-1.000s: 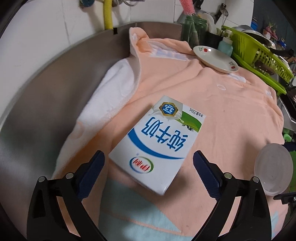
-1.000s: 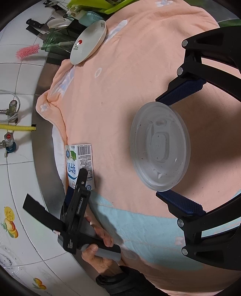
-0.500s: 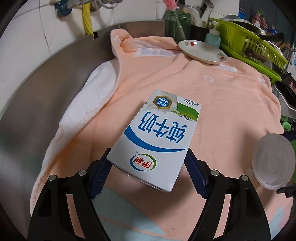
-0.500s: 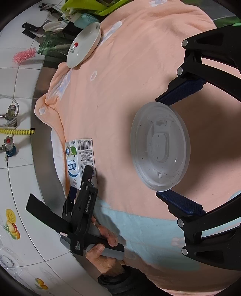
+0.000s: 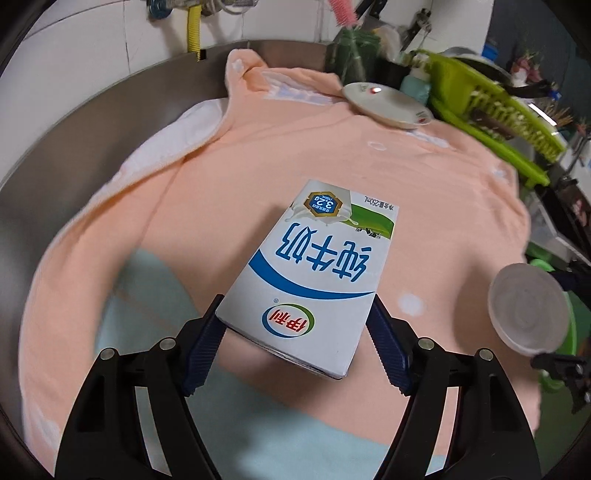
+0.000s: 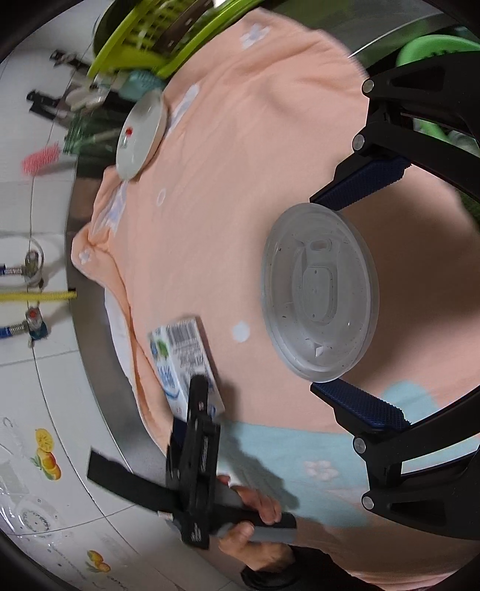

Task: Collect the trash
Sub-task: 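Carry the lid and milk carton over the basket and open both grippers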

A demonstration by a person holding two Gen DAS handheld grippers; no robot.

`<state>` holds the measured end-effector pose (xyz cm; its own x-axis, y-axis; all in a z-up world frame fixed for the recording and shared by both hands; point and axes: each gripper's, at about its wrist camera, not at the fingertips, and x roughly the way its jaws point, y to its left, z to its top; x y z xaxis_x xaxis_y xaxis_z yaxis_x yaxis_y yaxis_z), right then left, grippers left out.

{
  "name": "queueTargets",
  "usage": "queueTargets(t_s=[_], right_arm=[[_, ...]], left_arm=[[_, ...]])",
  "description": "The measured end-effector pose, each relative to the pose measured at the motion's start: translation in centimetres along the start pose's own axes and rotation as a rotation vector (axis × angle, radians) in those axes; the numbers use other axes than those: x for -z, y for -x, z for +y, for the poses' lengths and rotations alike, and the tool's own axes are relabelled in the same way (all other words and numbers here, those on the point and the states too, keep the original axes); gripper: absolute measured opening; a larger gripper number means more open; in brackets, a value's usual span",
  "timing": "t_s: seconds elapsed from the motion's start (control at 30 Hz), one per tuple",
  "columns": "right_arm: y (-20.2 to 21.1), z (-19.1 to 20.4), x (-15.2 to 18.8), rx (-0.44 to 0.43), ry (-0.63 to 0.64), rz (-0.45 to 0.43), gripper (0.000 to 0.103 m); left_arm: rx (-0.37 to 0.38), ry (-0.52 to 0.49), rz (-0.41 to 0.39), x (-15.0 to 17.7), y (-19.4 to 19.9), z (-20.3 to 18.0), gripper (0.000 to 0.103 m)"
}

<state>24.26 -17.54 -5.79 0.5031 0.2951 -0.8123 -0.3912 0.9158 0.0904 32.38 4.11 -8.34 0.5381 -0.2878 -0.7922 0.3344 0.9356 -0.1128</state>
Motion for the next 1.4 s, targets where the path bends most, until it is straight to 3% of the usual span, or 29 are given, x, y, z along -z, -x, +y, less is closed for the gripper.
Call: queueTargets(t_s=[0.23,0.4,0.67,1.07,1.4], right_arm=[[5.8,-3.7,5.0,0.091,-0.095,-0.027,0.088],[9.3,-7.9,9.8,0.187,-0.189,-0.021,0.088],[13.0,-13.5,17.3,0.294,-0.331,0.014,0.088],[14.7,-17.5,23.3,0.294,-0.479,0.035,0.089],[16.1,-18.2,24.7,0.285,-0.510,0.001,0.091]], left_arm=[[0.040,-0.035,-0.050,3.0,4.5,-5.3,0.073],[0.110,-0.093,-0.070,4.6,6.9,-10.6,0.073],[0.205,-0.195,-0.079,5.8,8.3,-19.3,0.073],[0.229,-0.372,0.028,8.0,4.0,-32.3,0.073],[0.207,-0.392,0.118,8.4,-0.5,-35.7,0.073]])
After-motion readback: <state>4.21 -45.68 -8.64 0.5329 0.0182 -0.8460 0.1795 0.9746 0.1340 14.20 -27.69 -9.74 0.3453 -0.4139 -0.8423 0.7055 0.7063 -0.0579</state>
